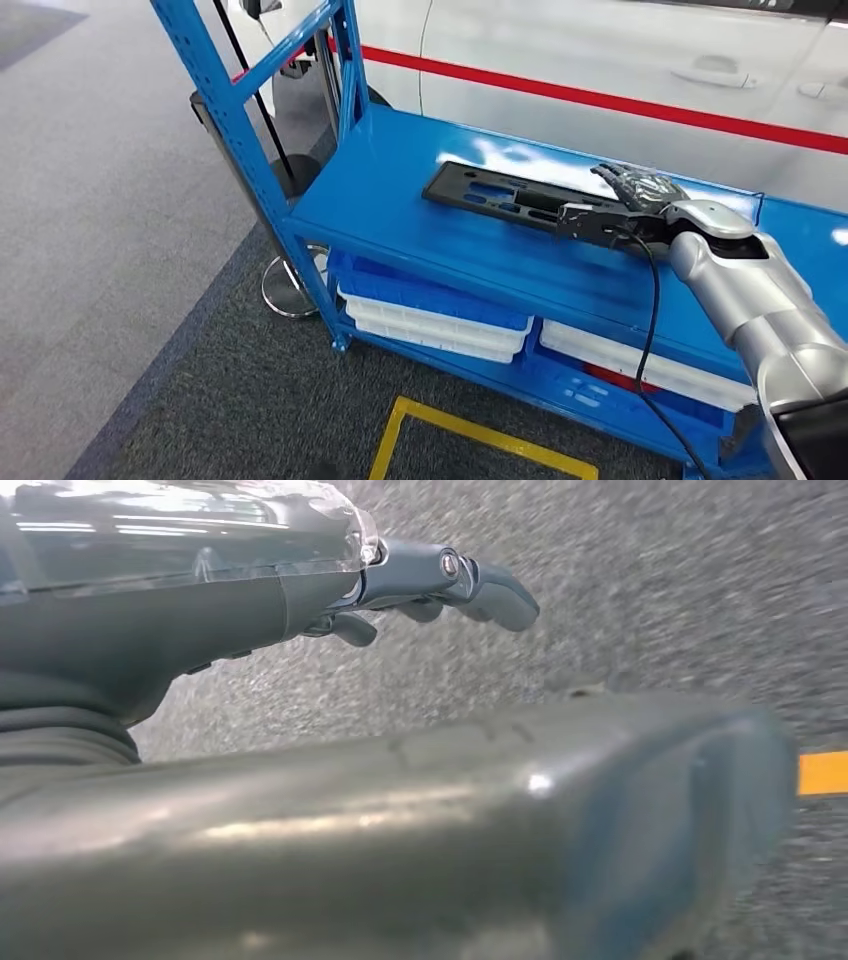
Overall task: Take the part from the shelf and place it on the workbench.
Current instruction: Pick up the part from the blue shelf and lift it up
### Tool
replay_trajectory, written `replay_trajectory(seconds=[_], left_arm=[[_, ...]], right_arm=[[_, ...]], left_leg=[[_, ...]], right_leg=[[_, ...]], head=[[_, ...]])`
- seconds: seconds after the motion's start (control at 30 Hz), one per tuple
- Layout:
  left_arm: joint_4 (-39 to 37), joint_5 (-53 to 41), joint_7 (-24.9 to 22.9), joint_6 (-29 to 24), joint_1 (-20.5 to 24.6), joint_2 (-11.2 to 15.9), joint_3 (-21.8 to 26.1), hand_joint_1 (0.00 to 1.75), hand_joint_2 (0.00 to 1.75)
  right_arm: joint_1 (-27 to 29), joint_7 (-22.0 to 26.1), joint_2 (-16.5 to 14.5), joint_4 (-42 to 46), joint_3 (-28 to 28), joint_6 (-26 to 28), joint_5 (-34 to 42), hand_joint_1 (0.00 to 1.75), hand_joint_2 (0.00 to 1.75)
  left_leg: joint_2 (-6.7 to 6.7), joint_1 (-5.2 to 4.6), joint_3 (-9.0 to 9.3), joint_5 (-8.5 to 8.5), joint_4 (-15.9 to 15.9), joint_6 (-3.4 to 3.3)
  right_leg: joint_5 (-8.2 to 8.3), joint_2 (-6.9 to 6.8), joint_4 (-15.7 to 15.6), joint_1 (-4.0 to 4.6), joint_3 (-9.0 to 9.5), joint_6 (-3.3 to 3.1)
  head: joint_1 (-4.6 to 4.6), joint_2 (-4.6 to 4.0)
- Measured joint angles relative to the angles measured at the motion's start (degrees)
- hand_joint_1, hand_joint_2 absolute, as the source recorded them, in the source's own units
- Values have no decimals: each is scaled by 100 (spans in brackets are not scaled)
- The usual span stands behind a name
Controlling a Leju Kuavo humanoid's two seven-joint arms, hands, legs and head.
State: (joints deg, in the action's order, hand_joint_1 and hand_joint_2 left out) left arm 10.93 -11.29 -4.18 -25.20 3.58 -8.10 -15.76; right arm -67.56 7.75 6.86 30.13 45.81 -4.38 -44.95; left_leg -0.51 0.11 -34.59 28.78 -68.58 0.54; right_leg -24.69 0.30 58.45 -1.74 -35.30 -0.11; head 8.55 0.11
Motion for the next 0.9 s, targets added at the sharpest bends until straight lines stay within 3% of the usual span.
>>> replay_trajectory(seconds=[0.07,0.1,0.13,0.17,0.2,0.27,0.3,0.33,0.4,0.47,0.5,0.57,0.6,0.63,0.67,0.73,0.77,0.83,0.9], left_arm=[[-1,1,3,1,-10,-1,0,0,0],[-2,1,4,2,-21,-1,0,0,0],[-3,1,6,4,-32,-1,0,0,0],[-4,1,10,9,-39,-1,0,0,0],[-5,1,14,15,-42,0,0,0,0],[-20,1,18,28,-54,2,2,0,0],[-27,1,16,36,-59,0,2,0,0],[-34,1,14,40,-61,-3,3,0,0],[-36,-3,-2,48,-47,-11,3,0,0],[-36,-16,-27,48,-21,-14,4,0,0],[-36,-31,-38,48,-5,-19,4,0,0],[-36,-71,-49,47,22,-32,4,0,0],[-36,-90,-53,47,29,-40,4,0,0],[-36,-101,-59,46,29,-44,4,0,0],[-36,-107,-66,45,27,-46,4,0,0],[-36,-116,-84,31,26,-55,4,0,0],[-36,-127,-93,17,36,-62,4,0,0],[-36,-173,-107,-3,65,-75,4,0,0],[-36,-214,-117,-7,83,-75,4,0,0]], right_arm=[[29,-2,-8,4,3,-4,1,0,0],[44,-2,-10,3,4,-5,1,0,0],[53,-3,-11,4,5,-5,1,0,0],[58,-8,-13,8,5,-5,1,0,0],[60,-18,-16,13,8,-4,1,0,0],[89,-45,-24,18,26,-1,4,0,0],[113,-59,-29,19,44,-2,7,0,0],[139,-75,-32,23,62,-1,11,0,0],[164,-129,-36,51,84,9,15,0,0],[171,-215,-39,80,86,79,13,0,0],[189,-259,-42,88,86,133,8,0,0],[286,-322,-46,81,88,227,-2,0,0],[365,-339,-46,75,89,254,-3,0,0],[443,-346,-50,66,91,274,1,0,0],[504,-341,-56,55,93,303,7,0,0],[562,-307,-83,25,97,425,26,0,0],[576,-279,-108,5,98,526,47,0,0],[643,-186,-195,-36,98,795,128,0,0],[767,-52,-281,-69,98,1140,182,0,0]], left_leg=[[7,22,-500,246,-562,49],[8,28,-672,401,-641,56],[10,32,-779,492,-572,52],[11,34,-821,455,-356,40],[13,33,-817,246,-31,18],[16,10,-802,-598,683,-49],[13,-4,-801,-949,893,-89],[9,-22,-810,-1161,992,-128],[-1,-37,-773,-1150,1000,-198],[-2,-34,-695,-1090,1051,-282],[-3,-28,-653,-1059,1076,-318],[-22,-36,-589,-989,1082,-365],[-39,-42,-553,-951,1078,-373],[-58,-51,-513,-913,1068,-375],[-73,-62,-470,-874,1055,-372],[-86,-88,-394,-803,1028,-361],[-88,-106,-375,-777,1013,-348],[-90,-122,-366,-738,999,-320],[-87,-116,-360,-714,993,-298]], right_leg=[[-136,-1,-14,-4,179,-13],[-209,-1,-15,-5,276,-11],[-285,-1,-14,-6,383,-6],[-365,1,-13,-6,495,3],[-447,2,-13,-5,603,14],[-605,16,-11,10,766,59],[-668,24,-16,23,804,97],[-717,34,-33,25,818,139],[-790,41,-86,7,850,223],[-923,23,107,-10,781,258],[-1047,11,385,-8,630,261],[-1300,5,1159,14,125,260],[-1316,5,1443,28,-115,256],[-1213,5,1542,39,-272,246],[-986,5,1417,51,-318,225],[-414,6,726,96,-164,141],[-225,4,388,118,-63,98],[-109,5,58,150,42,49],[-107,13,17,158,64,53]], head=[[1,-1],[1,-1],[1,-1],[1,-1],[1,-1],[0,-1],[-2,-1],[-3,-1],[-1,0],[3,1],[2,0],[3,1],[3,0],[3,0],[3,1],[2,0],[2,0],[4,-1],[6,-1]])
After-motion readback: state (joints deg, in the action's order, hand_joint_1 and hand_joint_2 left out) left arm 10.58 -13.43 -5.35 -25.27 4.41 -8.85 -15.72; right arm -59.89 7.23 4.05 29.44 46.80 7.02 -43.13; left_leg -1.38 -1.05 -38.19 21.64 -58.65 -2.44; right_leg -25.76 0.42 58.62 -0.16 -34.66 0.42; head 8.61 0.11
